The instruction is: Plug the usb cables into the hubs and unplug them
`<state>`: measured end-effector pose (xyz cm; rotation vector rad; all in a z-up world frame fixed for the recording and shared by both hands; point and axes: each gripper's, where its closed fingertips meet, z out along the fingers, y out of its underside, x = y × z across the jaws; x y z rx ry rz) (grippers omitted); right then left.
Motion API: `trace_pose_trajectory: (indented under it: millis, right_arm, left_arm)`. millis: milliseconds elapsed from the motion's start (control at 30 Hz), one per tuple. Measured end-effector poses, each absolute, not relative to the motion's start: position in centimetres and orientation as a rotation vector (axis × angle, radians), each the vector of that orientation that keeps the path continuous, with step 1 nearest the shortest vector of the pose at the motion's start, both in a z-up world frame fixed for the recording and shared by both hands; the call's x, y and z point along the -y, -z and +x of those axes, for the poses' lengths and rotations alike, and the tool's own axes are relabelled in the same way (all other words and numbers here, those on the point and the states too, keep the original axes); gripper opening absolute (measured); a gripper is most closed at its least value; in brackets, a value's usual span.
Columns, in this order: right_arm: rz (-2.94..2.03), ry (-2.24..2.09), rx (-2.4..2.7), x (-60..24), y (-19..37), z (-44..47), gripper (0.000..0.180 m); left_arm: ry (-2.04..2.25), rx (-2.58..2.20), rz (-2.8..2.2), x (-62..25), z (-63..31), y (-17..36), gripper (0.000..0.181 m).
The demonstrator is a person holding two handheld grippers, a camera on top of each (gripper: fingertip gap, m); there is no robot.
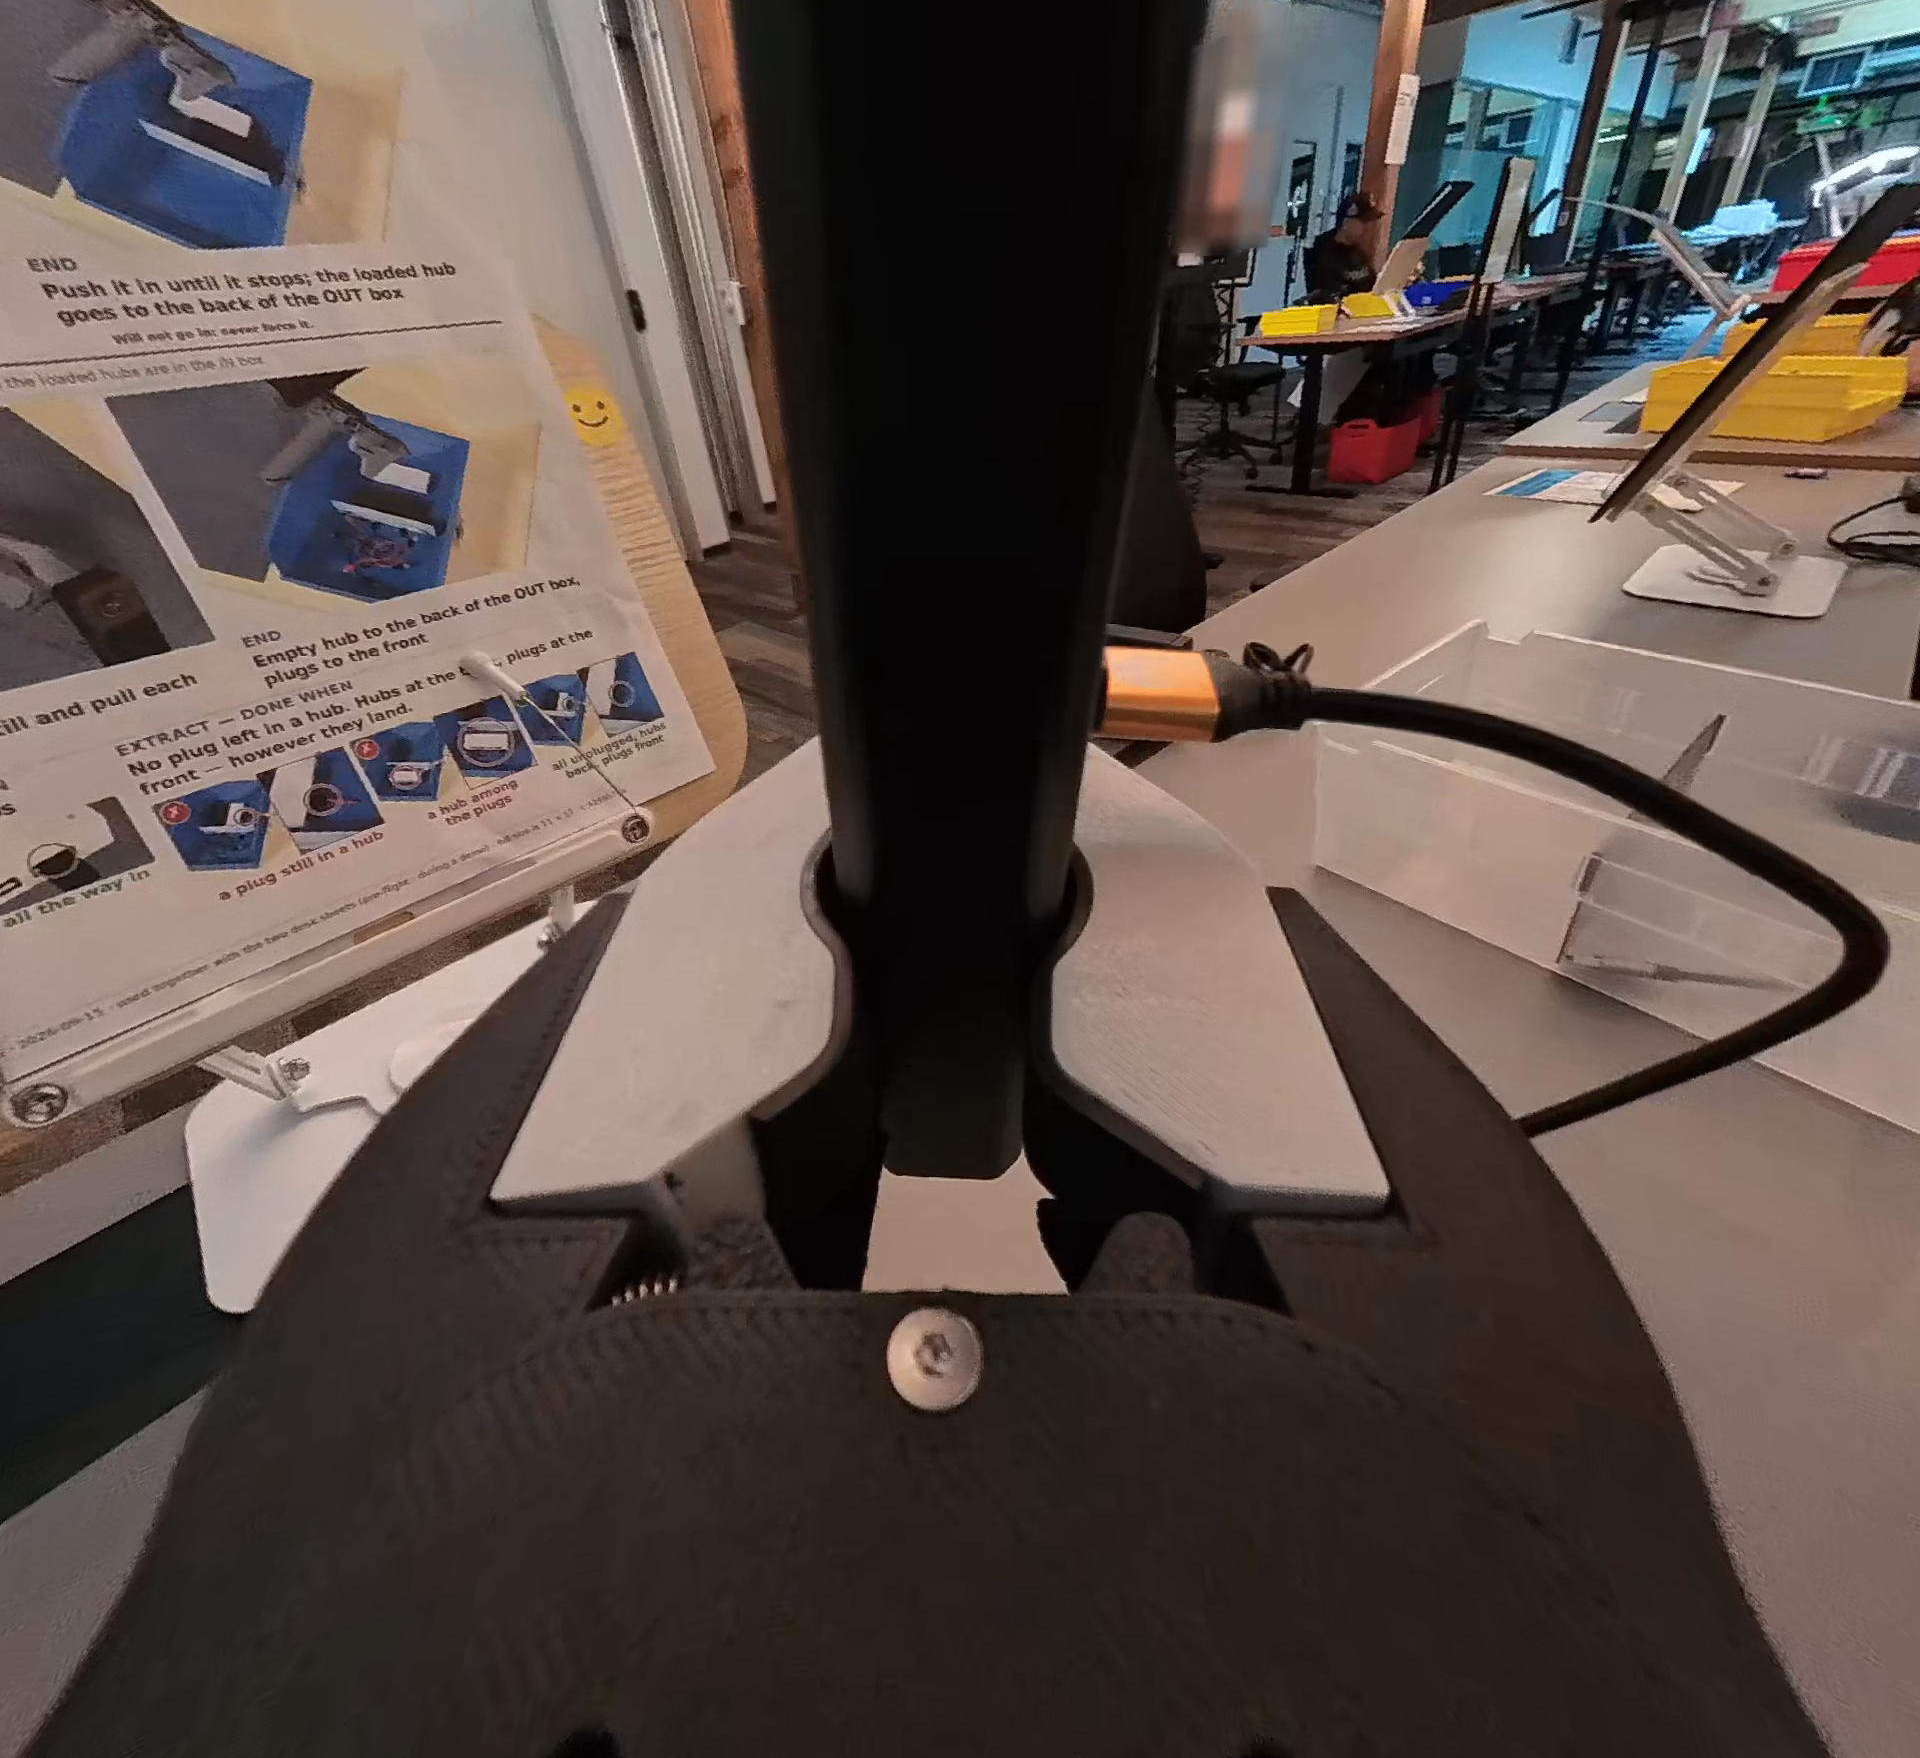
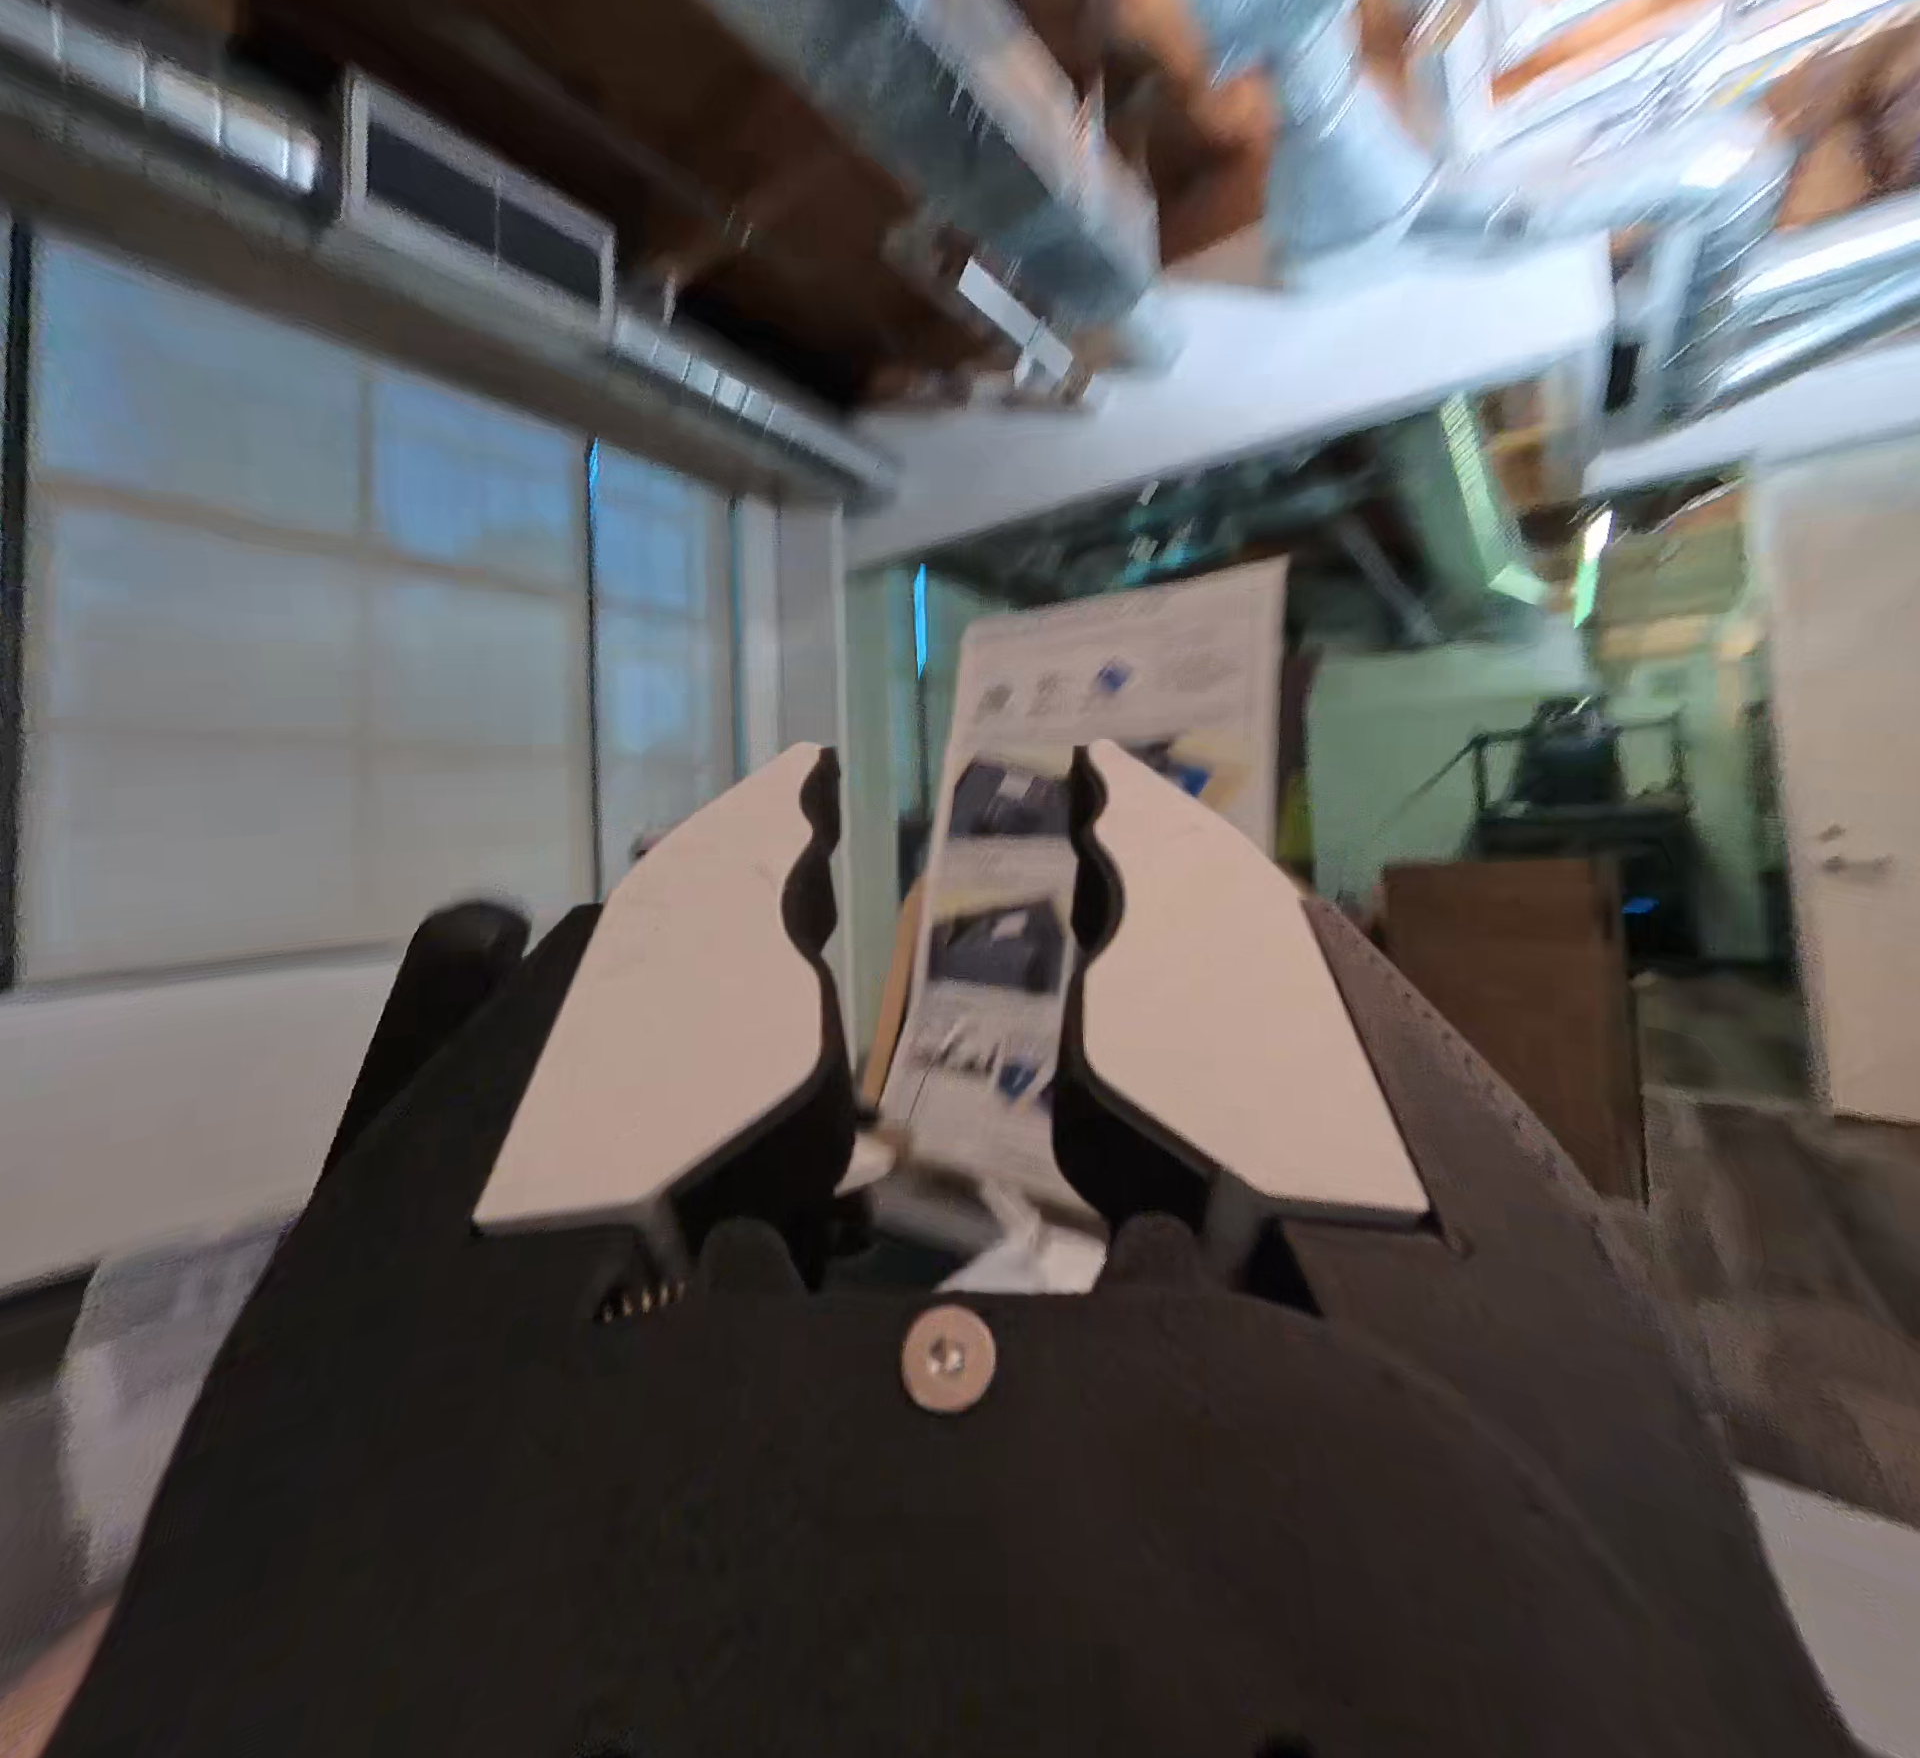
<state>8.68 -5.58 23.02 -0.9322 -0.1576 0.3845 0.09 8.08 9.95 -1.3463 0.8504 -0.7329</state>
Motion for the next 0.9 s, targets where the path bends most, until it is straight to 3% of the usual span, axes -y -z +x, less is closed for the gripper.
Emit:
trace_pose_trajectory:
  millis: [133,367,733,900]
  right_arm:
    - [-1.142,-0.398,0.346,1.3,-18.7,1.8,0.04]
    - [-1.345,-0.284,0.471,-2.6,-13.7,-0.7,0.035]
    - [-1.407,-0.301,0.479,-4.1,-11.9,-0.9,0.016]
    - [-1.393,-0.298,0.471,-4.0,-11.9,-0.9,0.016]
  left_arm:
    - [0.745,-0.846,-1.353,-8.1,0.3,-9.7,0.03]
    - [0.747,-0.842,-1.352,-8.2,0.5,-9.7,0.03]
    - [0.717,-0.884,-1.339,-7.5,1.4,-9.4,0.029]
    - [0.721,-0.875,-1.344,-7.6,1.4,-9.4,0.03]
